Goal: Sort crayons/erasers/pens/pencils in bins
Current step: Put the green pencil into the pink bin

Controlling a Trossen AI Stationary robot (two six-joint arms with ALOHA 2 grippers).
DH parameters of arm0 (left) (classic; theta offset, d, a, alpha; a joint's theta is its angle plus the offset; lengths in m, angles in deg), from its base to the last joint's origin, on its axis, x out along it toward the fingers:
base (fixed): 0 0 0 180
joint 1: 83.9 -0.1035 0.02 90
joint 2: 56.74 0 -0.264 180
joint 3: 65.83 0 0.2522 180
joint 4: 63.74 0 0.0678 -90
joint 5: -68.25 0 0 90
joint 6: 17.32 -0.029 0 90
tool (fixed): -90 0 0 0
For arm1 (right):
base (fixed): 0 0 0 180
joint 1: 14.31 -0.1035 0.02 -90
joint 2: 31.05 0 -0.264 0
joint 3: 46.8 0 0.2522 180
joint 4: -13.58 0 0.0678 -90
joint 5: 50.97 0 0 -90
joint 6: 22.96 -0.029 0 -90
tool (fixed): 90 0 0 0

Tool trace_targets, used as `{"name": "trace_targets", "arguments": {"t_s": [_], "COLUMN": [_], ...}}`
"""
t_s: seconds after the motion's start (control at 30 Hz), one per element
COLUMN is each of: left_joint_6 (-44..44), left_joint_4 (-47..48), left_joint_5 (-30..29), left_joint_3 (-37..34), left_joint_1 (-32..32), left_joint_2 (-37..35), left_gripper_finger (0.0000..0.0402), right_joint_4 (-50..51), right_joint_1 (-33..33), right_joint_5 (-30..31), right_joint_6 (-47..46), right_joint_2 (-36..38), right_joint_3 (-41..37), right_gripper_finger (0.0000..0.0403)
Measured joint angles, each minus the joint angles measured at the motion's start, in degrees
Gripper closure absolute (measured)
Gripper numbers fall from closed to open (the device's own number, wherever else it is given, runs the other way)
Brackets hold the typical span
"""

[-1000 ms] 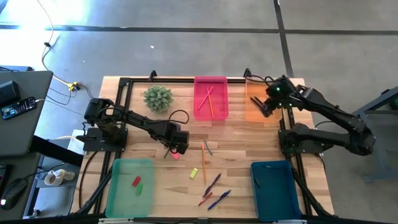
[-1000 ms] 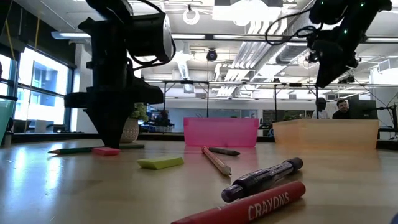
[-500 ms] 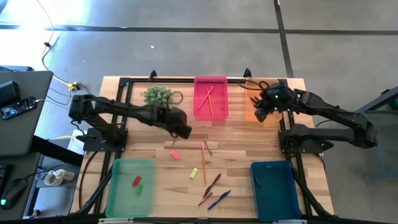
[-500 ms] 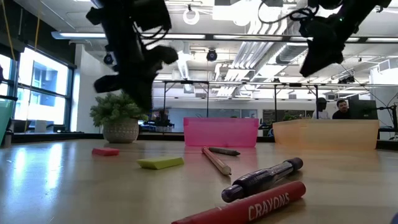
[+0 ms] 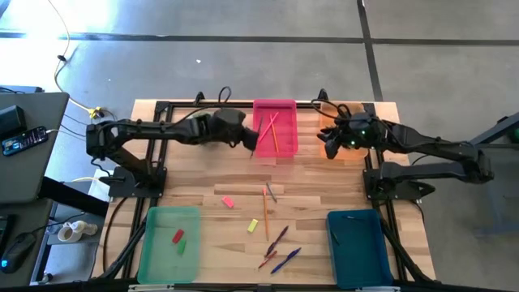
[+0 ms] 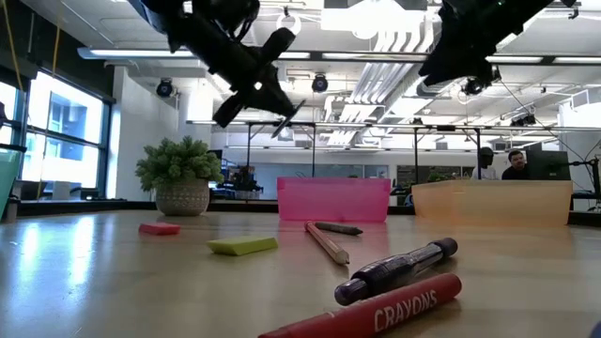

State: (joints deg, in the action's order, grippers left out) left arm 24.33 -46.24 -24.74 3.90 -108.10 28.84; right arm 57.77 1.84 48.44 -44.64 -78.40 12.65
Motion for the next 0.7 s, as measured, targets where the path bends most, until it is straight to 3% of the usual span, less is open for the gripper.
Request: {"name": "trace_targets", "arguments": {"t_s": [0.23,0.7], "left_joint_6": [-6.3,-9.2], "left_joint_4": [-8.8,-12.8], "left_joint_5": [-0.8,-0.9], "left_joint_3": [0.0,3.2], "left_joint_1": [-4.9,-7.6], "left_joint_2": [0.0,5.3], "left_gripper_finger": [0.0396,0.0396], "right_joint_4": [-2.5,-7.5], "right_joint_1": [-3.7,-8.2], "right_joint_5": [2.6,4.8], "right_joint_6": [-4.9,-9.4], "right_joint_2": [-2.5,-11.0], "right_joint_3": [0.0,0.0], "right_gripper_finger": [0.0284,0.0284]}}
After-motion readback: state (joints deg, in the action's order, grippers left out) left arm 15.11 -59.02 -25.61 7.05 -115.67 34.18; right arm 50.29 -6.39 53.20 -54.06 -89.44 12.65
